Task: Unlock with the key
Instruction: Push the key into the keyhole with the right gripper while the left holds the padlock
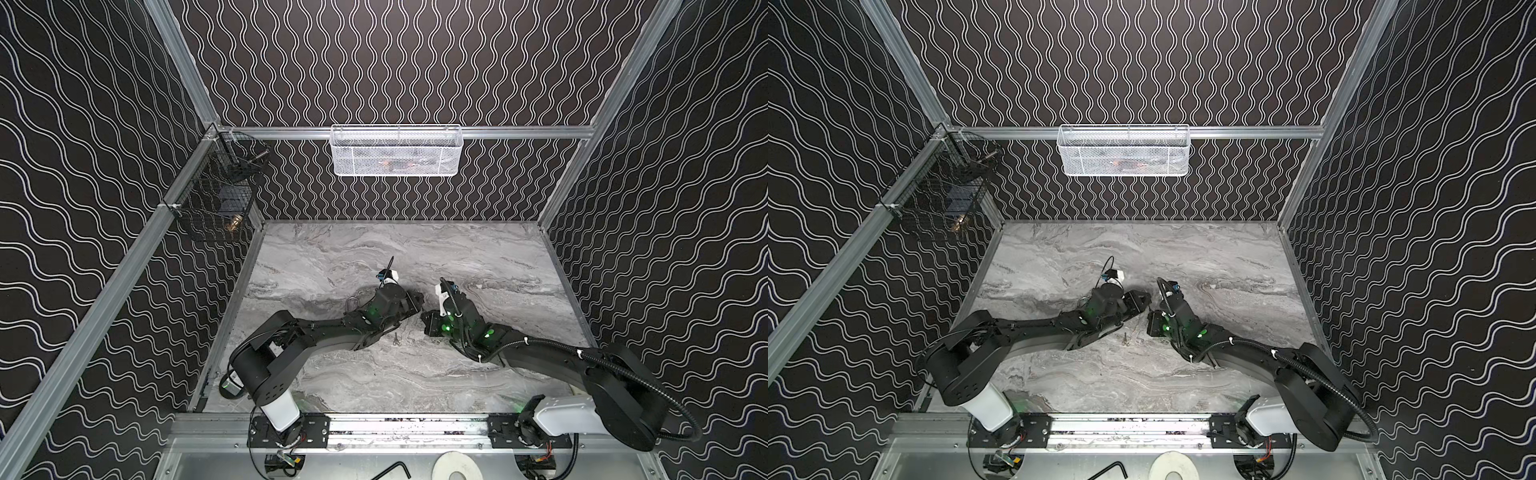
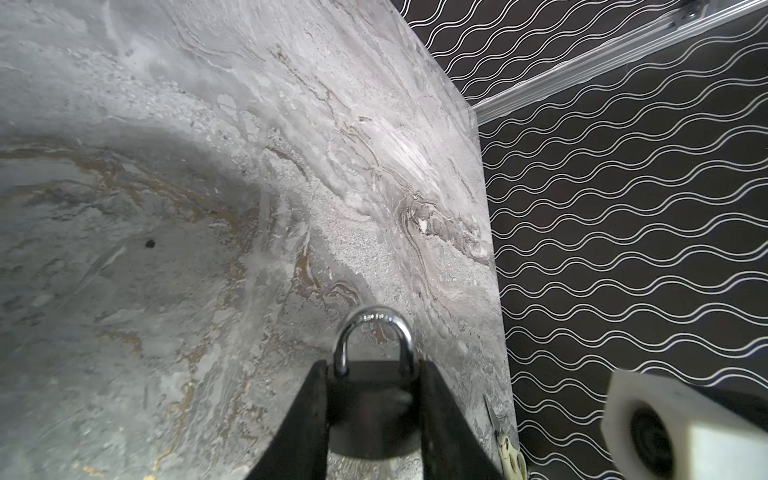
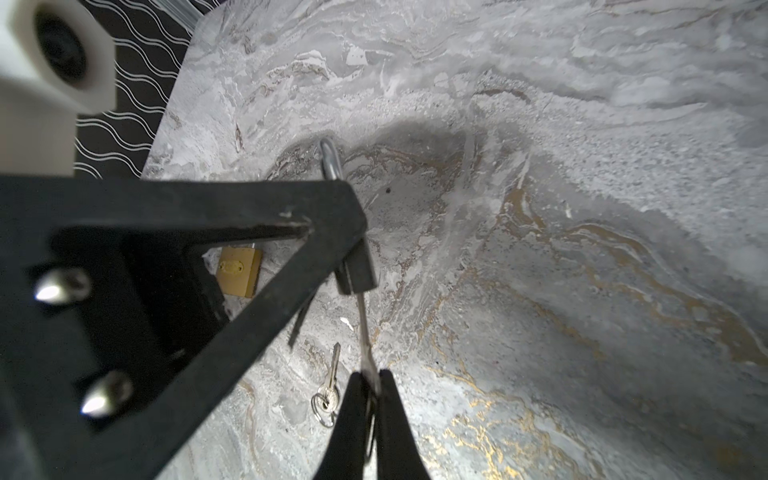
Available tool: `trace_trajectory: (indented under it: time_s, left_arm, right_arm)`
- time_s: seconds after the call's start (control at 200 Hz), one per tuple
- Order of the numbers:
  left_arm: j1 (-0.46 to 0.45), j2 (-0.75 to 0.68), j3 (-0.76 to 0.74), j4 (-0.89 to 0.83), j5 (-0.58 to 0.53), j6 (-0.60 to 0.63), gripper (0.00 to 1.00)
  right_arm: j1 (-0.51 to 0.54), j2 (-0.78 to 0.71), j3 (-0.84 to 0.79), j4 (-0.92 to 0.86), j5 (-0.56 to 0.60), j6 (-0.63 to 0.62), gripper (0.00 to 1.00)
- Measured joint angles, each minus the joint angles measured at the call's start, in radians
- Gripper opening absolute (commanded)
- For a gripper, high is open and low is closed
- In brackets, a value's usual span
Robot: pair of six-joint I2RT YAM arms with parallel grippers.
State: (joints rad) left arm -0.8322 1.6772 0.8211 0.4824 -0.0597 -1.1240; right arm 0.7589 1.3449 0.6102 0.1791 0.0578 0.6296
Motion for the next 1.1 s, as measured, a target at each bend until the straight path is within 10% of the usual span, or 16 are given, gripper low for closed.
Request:
trace_trajectory:
  time_s: [1.101]
  left_arm:
    - [-0.052,0.074,-0.058,0.11,-0.19,-0.185,0.0]
  right_arm:
    - [0.001,0.105,0.016,0.029,0.014,0.092,0.0]
